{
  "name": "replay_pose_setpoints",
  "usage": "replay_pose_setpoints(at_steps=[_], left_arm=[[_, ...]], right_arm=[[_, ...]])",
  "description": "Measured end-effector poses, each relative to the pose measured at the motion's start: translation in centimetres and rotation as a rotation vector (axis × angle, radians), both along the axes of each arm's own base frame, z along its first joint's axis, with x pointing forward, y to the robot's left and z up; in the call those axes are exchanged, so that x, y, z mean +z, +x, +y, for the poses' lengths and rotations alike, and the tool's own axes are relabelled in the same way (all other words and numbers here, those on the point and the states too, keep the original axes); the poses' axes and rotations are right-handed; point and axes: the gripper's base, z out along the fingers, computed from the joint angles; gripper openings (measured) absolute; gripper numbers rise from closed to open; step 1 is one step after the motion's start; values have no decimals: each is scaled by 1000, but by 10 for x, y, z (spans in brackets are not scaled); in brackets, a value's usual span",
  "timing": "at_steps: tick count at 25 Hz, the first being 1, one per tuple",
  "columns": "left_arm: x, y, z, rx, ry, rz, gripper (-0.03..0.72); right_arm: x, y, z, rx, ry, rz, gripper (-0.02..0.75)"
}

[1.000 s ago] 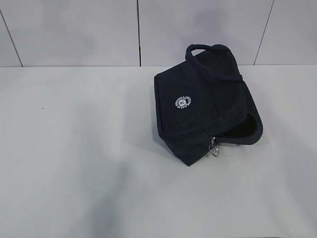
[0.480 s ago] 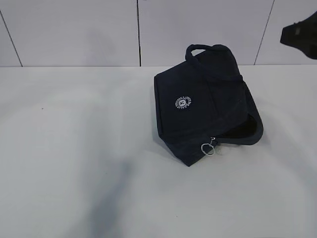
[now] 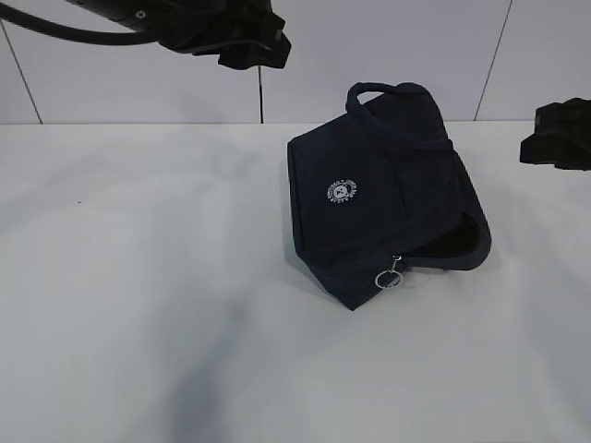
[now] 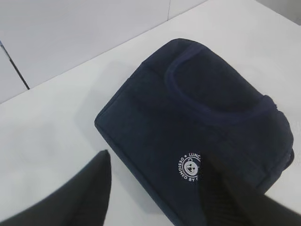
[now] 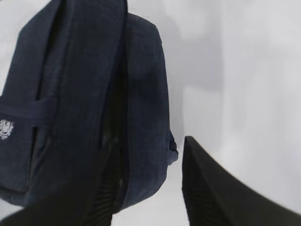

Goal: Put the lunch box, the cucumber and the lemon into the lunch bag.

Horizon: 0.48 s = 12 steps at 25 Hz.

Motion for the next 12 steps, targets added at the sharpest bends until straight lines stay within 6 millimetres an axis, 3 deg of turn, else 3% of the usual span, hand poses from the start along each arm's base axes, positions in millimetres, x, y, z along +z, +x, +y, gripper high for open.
replay_pose_setpoints(at_steps=[5, 12], left_arm=[[-5, 2, -2, 2, -2, 18, 424], [-18, 7, -6, -5, 32, 71, 424]], right_arm=[[-16, 32, -11, 31, 59, 90, 328], [-44, 70, -33, 122, 307, 165, 328]])
